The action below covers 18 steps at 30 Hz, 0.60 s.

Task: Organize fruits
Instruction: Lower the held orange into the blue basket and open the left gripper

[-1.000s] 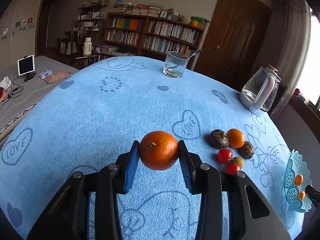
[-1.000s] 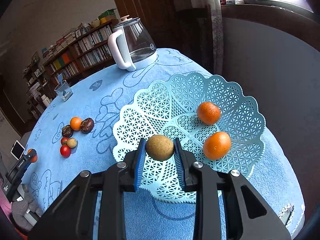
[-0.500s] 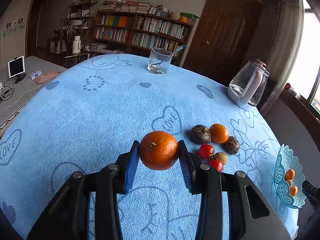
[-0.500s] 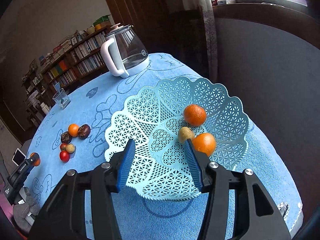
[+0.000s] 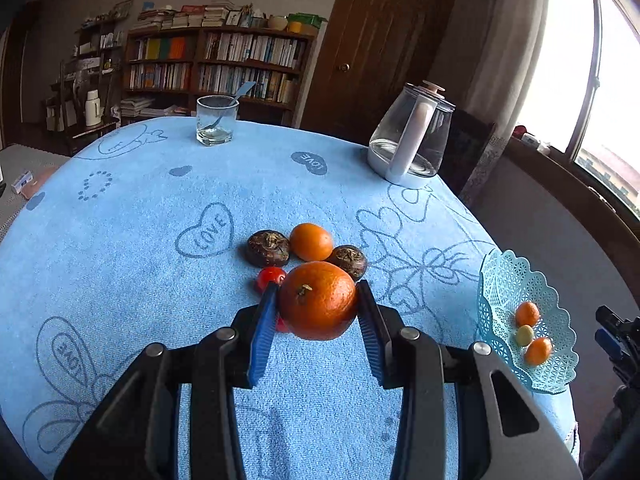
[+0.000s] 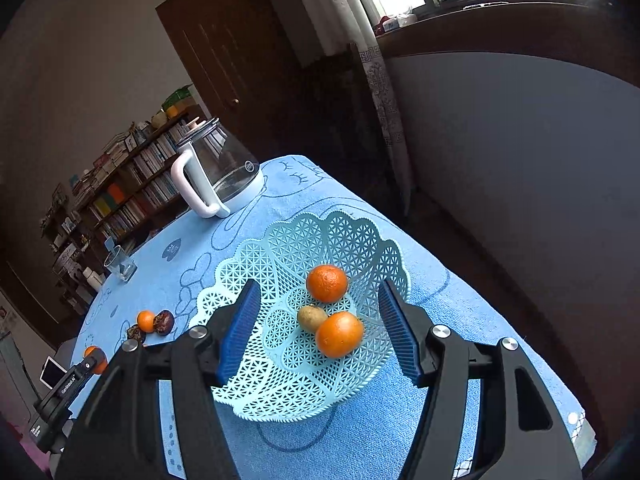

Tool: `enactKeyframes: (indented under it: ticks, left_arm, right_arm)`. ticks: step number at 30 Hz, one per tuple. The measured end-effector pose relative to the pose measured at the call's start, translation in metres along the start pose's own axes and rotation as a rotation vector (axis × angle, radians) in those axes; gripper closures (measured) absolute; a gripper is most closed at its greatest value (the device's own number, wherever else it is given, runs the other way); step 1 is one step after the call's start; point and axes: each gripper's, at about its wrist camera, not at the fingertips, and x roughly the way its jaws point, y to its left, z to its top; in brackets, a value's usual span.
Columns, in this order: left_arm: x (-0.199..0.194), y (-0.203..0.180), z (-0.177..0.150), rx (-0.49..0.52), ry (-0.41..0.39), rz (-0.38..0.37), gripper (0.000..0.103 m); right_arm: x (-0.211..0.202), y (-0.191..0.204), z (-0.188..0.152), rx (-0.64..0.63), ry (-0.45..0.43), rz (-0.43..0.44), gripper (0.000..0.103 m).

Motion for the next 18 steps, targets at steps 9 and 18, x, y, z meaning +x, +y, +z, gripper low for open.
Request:
enactKeyframes:
  ticks: [9,18]
  left_arm:
    - [0.015,-0.081,-0.011,0.122,0.049,-0.120,0.064]
    - [0.025,-0.138,-0.018,0.231,0.072,-0.193,0.064]
  right_arm:
    - [-0.012,-0.013,0.013,0.038,-0.041,-0.005,0.038]
    - [-0.011,-0.019,0.016,0.064,-0.033,0.001,0.038]
